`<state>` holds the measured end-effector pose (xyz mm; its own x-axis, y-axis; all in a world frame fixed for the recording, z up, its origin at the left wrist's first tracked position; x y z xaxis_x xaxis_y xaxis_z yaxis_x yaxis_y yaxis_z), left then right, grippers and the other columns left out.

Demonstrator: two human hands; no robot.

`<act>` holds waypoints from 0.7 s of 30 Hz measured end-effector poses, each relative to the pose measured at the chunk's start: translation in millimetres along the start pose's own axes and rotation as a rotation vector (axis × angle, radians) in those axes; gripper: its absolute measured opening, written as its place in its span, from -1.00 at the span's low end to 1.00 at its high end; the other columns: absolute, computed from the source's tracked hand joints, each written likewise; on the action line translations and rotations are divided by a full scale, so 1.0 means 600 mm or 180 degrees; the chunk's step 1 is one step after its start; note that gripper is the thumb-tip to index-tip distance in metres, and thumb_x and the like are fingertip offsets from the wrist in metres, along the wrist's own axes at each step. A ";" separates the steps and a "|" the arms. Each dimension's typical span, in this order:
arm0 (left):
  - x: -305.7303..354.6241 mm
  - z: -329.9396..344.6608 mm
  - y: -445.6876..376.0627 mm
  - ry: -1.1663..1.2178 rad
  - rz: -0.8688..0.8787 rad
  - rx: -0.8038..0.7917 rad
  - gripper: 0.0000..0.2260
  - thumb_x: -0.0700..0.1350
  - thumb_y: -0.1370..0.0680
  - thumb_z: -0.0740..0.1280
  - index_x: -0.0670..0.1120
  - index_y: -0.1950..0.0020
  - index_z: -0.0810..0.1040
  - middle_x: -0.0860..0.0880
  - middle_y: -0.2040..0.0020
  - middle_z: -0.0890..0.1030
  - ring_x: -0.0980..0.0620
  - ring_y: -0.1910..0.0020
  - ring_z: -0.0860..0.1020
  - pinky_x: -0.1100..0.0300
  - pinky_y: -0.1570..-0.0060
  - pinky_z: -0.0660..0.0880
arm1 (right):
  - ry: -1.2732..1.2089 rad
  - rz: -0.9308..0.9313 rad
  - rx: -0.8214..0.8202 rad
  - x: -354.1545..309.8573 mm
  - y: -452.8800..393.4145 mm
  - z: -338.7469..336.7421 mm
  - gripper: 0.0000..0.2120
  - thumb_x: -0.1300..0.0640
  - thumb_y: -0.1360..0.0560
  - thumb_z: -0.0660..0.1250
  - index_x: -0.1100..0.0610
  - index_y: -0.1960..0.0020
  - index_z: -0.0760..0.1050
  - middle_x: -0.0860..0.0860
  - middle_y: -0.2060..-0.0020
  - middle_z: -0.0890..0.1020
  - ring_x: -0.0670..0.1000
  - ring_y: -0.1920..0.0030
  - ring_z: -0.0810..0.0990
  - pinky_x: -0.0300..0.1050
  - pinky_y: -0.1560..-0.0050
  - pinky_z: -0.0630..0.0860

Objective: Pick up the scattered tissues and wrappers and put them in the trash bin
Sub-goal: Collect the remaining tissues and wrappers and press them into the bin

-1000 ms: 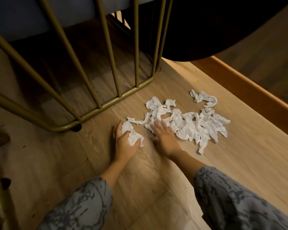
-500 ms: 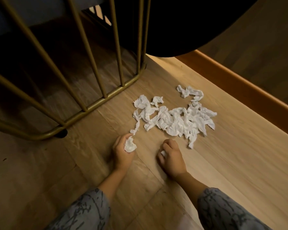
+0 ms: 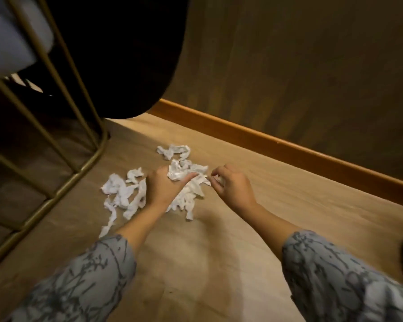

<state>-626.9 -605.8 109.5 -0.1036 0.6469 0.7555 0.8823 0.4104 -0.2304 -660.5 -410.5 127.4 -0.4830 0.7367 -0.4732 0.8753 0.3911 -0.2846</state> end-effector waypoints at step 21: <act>0.639 0.277 0.106 0.0880 0.0940 -0.1729 -0.75 -0.26 -0.47 0.44 -0.01 -0.10 0.62 0.07 0.04 0.63 0.11 0.01 0.60 0.33 0.09 0.55 | 0.1012 -0.0298 0.1318 0.312 0.178 -0.586 -0.68 0.05 -0.58 0.28 0.19 0.27 0.59 0.03 0.30 0.54 -0.06 0.39 0.46 -0.24 0.47 0.38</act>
<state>-686.7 -224.9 282.7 0.2347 0.4643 0.8540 0.9686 -0.1863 -0.1650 -649.0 -37.0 301.6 -0.4711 0.8651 -0.1722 0.7147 0.2599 -0.6494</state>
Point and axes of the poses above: each hand's wrist, its own y-axis away from the middle knuckle, its own z-axis out of the palm, x = y × z, the point moved 4 cm from there along -y, towards the middle knuckle
